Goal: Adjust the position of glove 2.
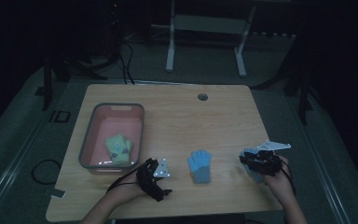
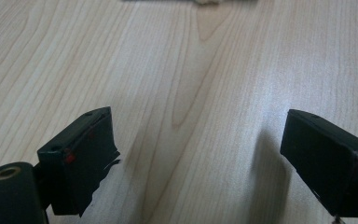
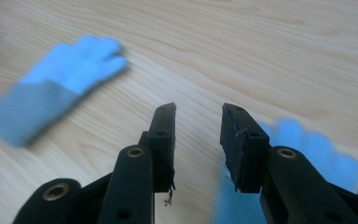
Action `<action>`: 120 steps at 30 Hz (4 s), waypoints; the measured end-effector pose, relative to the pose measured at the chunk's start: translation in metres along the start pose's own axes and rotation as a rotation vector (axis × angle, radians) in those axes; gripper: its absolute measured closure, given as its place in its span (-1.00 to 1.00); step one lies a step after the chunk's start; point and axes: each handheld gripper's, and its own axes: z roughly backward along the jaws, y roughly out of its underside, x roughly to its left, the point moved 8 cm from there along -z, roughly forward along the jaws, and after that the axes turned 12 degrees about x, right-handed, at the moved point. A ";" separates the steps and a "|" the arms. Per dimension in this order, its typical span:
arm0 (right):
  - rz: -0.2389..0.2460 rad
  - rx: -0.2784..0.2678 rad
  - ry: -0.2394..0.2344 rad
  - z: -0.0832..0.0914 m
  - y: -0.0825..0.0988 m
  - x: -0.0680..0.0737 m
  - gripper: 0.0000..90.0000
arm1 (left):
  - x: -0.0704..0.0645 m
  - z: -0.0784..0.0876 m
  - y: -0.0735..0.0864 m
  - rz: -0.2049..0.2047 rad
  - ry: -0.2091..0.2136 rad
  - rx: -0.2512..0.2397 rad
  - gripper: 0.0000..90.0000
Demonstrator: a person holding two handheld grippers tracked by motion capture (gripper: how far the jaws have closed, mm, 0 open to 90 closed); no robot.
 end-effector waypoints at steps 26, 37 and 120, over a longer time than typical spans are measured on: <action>-0.059 0.077 0.145 -0.009 0.048 -0.040 0.90 | -0.003 0.000 0.001 -0.009 0.017 -0.006 -0.77; -0.158 -0.041 0.126 0.019 0.007 0.007 0.91 | -0.003 -0.001 0.002 -0.017 0.004 -0.003 -0.77; 0.259 0.102 -0.099 -0.047 0.006 0.025 0.40 | -0.007 -0.001 0.002 -0.020 0.035 -0.019 -0.77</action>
